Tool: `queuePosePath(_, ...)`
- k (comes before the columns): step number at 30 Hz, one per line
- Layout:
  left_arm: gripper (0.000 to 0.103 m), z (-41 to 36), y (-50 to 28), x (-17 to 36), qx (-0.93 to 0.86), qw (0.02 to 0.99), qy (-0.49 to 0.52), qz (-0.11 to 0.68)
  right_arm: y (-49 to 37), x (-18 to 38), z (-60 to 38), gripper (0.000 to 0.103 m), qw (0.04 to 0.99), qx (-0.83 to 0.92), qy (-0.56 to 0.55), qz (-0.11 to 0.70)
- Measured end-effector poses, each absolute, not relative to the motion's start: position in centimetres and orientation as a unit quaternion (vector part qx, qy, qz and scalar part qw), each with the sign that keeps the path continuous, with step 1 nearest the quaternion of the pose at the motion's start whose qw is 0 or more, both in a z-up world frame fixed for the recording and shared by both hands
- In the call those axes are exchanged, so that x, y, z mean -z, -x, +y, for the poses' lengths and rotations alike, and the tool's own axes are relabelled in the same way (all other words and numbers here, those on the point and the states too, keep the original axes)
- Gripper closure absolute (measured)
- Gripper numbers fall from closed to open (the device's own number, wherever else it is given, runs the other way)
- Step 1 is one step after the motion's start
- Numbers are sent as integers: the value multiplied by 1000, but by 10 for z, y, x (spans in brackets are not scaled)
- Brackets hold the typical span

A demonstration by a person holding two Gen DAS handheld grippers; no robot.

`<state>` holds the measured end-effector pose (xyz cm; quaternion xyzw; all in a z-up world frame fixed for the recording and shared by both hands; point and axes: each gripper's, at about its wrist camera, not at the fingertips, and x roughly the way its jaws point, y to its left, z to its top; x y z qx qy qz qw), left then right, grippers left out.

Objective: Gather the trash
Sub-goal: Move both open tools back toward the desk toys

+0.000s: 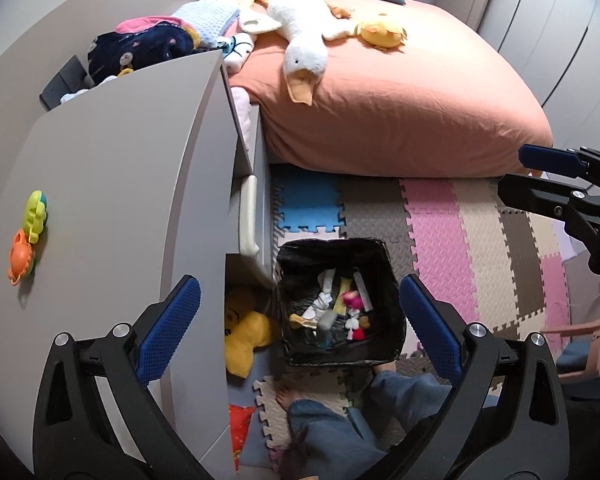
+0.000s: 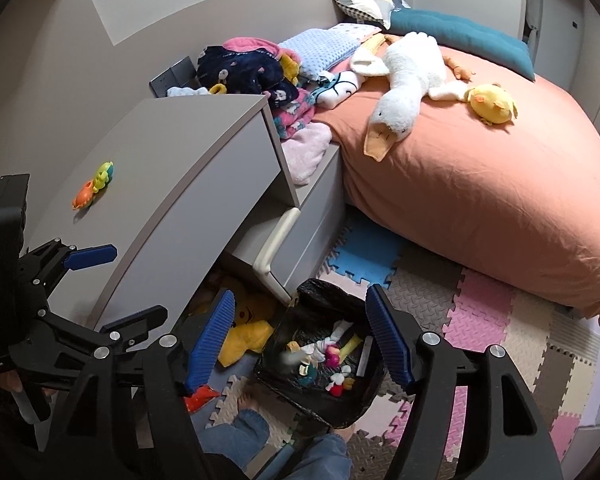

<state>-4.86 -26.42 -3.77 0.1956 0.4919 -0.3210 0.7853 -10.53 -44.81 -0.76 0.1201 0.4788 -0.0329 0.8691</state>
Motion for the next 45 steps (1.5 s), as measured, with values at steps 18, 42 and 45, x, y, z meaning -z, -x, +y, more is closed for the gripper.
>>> queuePosePath(18,7,-236,35,36,288,798,-179,498,81,9,-428,33,869,4,-107,484)
queuePosePath(42,7,-139,-7,37,187,829,-124,512,11,10,-348,33,866,-82,-73,488)
queuePosePath(45,7,-128,-13,36,173,834,-117,511,3,9,-339,33,867,-89,-69,486)
